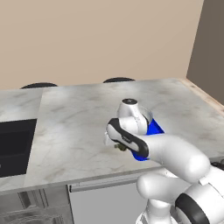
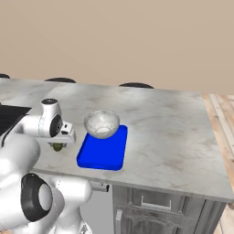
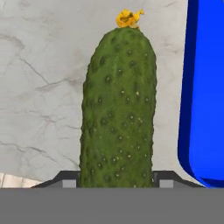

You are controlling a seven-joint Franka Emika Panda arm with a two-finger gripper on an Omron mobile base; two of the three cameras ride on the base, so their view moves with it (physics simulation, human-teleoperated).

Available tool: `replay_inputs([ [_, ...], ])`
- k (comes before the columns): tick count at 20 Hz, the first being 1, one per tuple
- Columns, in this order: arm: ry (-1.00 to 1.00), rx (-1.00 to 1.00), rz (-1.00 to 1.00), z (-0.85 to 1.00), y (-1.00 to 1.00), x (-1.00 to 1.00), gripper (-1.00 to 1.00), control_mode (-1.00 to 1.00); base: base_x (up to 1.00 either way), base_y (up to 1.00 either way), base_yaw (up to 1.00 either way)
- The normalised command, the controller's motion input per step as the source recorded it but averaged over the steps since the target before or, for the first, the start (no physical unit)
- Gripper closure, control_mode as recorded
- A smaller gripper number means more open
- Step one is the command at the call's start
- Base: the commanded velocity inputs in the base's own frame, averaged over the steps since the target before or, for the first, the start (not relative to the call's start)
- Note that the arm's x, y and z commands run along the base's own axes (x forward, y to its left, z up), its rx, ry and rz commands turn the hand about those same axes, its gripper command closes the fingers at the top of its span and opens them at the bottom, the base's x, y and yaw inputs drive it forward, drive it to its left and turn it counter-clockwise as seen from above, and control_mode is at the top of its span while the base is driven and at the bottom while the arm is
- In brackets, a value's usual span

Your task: Place the two vegetables and bowl onto the tray for setting up a vegetable dip station.

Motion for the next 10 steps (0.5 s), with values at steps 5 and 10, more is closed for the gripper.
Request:
replay_inputs([
  [5,0.00,0.04,-0.17,0.18,-0.18,-0.36,1.00,-1.00,0.00,0.00,0.00],
  [10,0.00,0.03,-0.22,0.17,-0.14,-0.29,1.00,-1.00,0.00,0.00,0.00],
])
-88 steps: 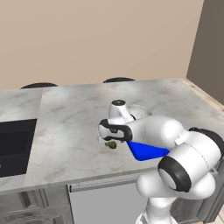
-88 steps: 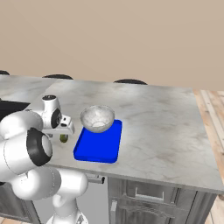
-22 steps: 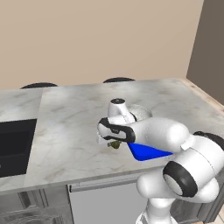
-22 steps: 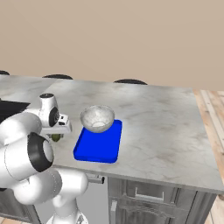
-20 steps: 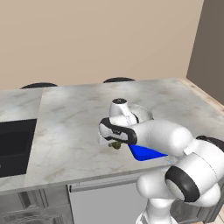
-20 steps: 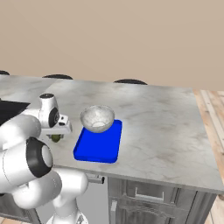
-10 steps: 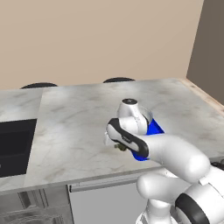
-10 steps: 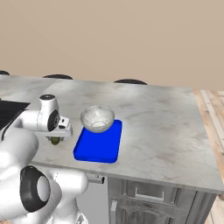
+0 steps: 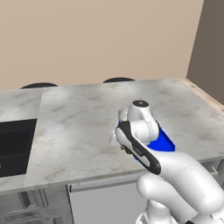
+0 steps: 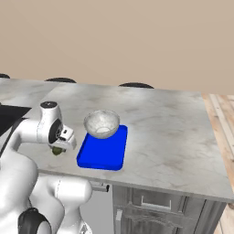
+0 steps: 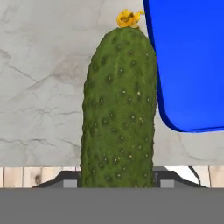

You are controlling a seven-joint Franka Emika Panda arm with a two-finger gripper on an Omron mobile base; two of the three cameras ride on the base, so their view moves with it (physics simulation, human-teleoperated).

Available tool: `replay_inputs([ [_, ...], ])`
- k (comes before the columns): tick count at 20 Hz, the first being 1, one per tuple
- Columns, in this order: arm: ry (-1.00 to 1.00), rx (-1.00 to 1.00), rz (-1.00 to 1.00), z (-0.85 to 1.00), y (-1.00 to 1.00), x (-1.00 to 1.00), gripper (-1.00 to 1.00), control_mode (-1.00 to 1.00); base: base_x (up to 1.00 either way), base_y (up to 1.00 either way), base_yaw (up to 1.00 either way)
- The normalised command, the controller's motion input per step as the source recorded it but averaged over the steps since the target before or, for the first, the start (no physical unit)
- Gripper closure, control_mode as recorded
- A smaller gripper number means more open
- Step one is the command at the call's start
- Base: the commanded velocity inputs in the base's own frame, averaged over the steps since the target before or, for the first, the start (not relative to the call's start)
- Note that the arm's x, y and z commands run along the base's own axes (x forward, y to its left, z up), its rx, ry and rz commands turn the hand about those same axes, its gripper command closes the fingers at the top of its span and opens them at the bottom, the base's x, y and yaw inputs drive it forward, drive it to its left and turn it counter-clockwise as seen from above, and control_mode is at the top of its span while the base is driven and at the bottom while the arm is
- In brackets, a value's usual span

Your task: Place the two vegetables and bowl onto the tray for setting up a vegetable dip station.

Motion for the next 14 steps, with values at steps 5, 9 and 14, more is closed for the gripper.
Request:
replay_inputs([
  [5,0.00,0.00,-0.33,0.10,-0.10,-0.09,1.00,-1.00,0.00,0.00,0.00],
  [9,0.02,0.00,-0.37,0.13,-0.11,0.00,1.00,-1.00,0.00,0.00,0.00],
  [14,0.04,0.00,-0.31,0.17,-0.12,0.00,1.00,-1.00,0.00,0.00,0.00],
])
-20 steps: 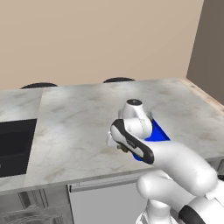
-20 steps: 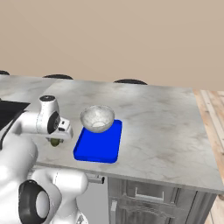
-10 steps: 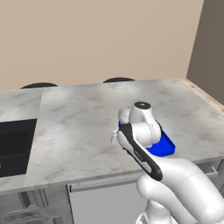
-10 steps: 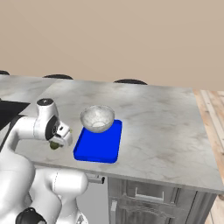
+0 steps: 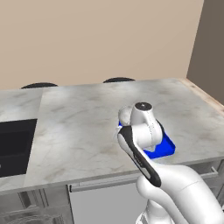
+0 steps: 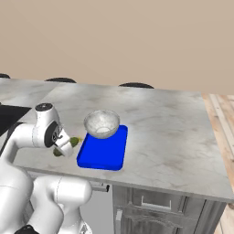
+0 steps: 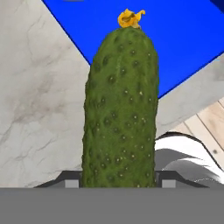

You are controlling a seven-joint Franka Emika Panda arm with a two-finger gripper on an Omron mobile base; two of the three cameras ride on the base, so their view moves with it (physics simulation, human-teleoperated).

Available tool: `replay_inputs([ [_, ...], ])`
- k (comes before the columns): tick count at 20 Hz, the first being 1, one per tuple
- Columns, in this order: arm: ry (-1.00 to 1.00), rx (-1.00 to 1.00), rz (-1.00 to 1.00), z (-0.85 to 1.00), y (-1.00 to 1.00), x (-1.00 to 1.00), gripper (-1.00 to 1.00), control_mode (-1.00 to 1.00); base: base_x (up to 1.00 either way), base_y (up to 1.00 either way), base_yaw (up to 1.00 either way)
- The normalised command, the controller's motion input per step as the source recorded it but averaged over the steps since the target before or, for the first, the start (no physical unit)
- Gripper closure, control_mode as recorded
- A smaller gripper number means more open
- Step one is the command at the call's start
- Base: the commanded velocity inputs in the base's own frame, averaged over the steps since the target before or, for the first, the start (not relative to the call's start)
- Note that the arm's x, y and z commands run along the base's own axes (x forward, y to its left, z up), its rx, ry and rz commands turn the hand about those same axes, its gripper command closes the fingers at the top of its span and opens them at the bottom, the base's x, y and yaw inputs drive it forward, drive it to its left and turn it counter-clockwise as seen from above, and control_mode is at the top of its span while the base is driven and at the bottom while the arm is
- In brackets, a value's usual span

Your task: Place the two vegetables and bowl onto the tray for setting up a vegetable dip station.

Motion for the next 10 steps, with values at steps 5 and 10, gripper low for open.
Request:
replay_inputs([
  [5,0.03,0.02,-0.30,0.20,-0.10,0.03,1.00,-1.00,0.00,0.00,0.00],
  [10,0.10,0.02,-0.23,0.09,-0.11,0.06,1.00,-1.00,0.00,0.00,0.00],
])
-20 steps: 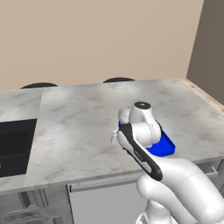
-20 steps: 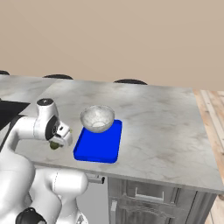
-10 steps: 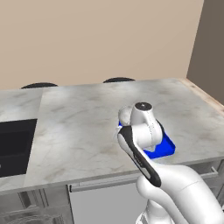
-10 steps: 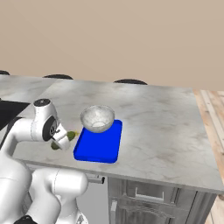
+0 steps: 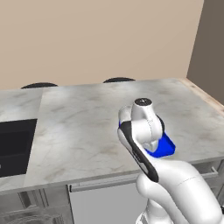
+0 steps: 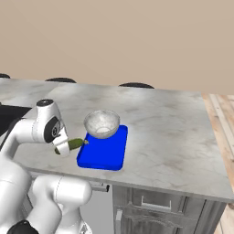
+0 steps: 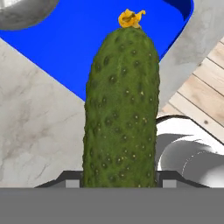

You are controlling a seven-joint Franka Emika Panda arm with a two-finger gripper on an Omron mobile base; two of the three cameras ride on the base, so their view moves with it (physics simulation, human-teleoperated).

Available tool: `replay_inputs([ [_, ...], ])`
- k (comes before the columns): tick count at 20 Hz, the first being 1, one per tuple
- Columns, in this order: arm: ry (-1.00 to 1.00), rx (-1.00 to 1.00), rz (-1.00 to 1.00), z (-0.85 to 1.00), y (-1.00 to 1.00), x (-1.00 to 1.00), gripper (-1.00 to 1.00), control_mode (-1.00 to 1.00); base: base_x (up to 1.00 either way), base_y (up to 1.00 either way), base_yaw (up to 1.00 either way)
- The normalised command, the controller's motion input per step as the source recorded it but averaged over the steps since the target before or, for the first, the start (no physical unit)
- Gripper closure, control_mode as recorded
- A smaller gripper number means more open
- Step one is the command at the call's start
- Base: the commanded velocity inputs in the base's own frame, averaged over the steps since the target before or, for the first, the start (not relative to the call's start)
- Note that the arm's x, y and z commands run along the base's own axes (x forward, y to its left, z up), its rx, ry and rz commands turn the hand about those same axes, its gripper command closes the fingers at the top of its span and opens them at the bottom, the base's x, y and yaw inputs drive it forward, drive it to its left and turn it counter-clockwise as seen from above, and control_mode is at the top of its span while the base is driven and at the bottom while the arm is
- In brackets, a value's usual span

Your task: Place the two vegetables and bowl onto the tray for setting up a vegetable dip station.

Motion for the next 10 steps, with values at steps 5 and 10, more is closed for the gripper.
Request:
replay_inputs([
  [5,0.10,0.05,-0.15,0.03,-0.10,0.04,1.00,-1.00,0.00,0.00,0.00],
  [10,0.01,0.06,-0.09,0.02,-0.23,0.00,1.00,-1.00,0.00,0.00,0.00],
])
